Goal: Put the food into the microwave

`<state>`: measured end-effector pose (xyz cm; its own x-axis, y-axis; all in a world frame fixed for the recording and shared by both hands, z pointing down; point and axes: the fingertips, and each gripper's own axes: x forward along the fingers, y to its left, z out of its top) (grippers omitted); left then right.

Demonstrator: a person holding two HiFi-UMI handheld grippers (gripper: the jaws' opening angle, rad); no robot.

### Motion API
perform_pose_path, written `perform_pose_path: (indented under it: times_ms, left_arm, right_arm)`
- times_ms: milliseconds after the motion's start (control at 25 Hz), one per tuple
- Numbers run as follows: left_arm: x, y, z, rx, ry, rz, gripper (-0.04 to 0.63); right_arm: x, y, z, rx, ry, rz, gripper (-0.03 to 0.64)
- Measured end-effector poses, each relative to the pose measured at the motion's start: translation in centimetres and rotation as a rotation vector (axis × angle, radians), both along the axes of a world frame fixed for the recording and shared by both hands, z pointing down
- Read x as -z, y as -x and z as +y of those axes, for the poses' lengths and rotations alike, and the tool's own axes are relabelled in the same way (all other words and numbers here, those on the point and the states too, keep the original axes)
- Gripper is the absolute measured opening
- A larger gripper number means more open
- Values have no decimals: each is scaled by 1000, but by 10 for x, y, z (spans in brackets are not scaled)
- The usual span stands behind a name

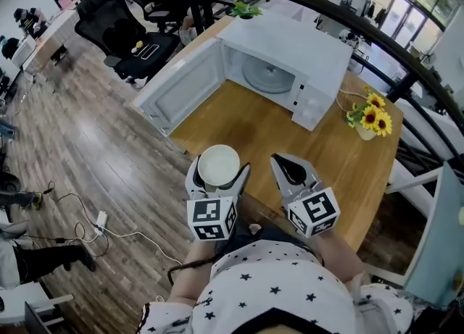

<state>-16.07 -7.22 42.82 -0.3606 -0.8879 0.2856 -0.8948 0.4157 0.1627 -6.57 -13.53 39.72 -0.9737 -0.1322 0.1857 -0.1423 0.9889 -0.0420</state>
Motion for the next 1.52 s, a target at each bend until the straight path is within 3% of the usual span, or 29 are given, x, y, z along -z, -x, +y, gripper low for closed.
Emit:
perform_pose_path:
  times_ms: [1000,1520]
  left_arm:
    - [-28,86,-193,-359,38,-43,509]
    - [-58,104,-268,-437,67,-40,509]
  right_arm:
    - [-17,69,-133,-341,24,4,6]
    - [-42,77,-168,-454,70,51,6]
